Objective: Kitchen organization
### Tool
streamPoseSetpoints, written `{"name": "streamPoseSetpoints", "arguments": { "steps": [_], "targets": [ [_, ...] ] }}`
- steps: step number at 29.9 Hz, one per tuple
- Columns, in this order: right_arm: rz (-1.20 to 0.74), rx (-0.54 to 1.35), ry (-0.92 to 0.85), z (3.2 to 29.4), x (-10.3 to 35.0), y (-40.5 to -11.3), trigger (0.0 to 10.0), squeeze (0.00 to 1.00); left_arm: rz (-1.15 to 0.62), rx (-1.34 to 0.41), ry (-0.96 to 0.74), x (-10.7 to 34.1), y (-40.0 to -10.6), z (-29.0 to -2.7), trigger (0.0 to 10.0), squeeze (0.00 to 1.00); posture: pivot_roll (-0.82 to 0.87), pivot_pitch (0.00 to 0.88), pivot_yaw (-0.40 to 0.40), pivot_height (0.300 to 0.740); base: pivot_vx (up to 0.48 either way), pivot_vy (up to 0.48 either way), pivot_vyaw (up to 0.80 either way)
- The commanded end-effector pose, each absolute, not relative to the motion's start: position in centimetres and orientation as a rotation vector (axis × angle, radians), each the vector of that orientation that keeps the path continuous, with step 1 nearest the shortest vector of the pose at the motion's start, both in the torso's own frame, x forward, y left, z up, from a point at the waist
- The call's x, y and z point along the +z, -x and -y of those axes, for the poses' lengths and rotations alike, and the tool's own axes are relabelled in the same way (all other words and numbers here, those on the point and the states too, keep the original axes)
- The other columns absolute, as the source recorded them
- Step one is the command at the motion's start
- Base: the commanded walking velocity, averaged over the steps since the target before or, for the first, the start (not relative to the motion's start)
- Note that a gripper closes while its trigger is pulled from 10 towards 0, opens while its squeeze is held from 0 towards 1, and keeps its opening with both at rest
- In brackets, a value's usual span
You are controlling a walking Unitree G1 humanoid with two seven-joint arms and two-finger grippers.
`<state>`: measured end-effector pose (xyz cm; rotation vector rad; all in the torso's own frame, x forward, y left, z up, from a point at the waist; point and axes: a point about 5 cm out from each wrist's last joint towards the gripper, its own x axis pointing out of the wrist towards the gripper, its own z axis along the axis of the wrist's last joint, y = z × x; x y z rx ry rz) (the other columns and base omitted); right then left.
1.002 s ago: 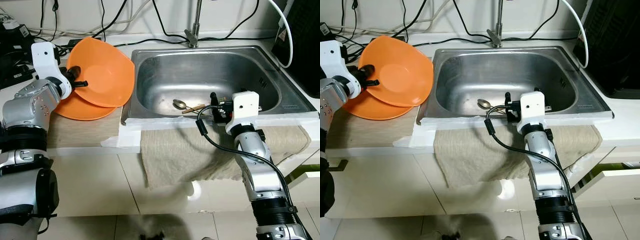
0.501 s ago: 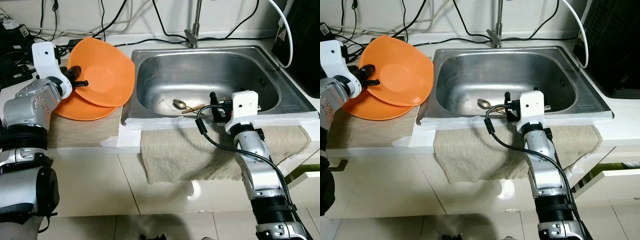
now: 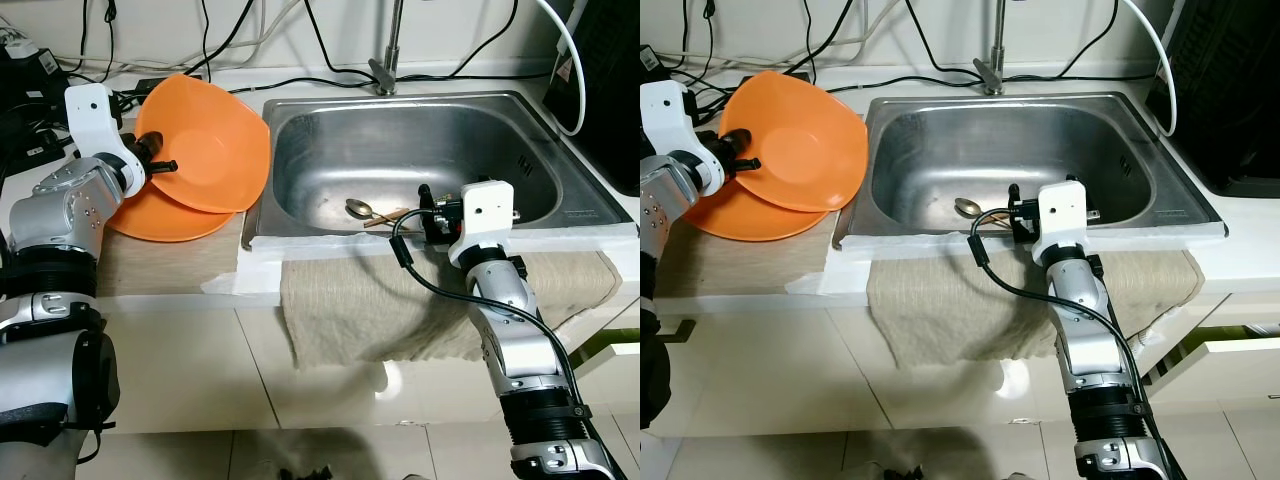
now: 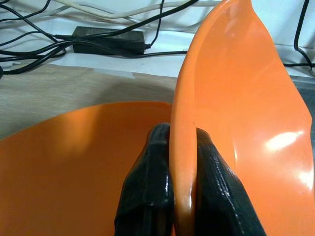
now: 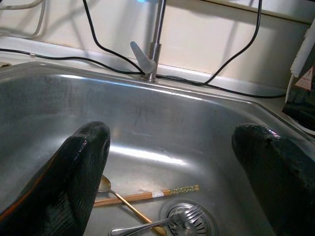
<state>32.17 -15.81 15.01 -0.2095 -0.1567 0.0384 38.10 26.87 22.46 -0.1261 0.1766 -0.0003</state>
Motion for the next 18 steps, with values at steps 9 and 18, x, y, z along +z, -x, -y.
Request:
{"name": "streamPoseSetpoints", "arguments": {
  "steps": [9,18],
  "targets": [
    [0.171,0.037,0.203,15.98,15.41,-32.38,10.0,0.00,-0.230,0.024,0.094,21.49,-38.04,-27.06,0.0,0.00,-0.02,0.000,0.048,0.740,0.000,0.000,0.00],
    [0.175,0.037,0.203,16.00,15.44,-32.16,10.0,0.00,-0.229,0.023,0.094,21.52,-37.92,-27.11,0.0,0.00,-0.02,0.000,0.050,0.740,0.000,0.000,0.00]
  ]
}}
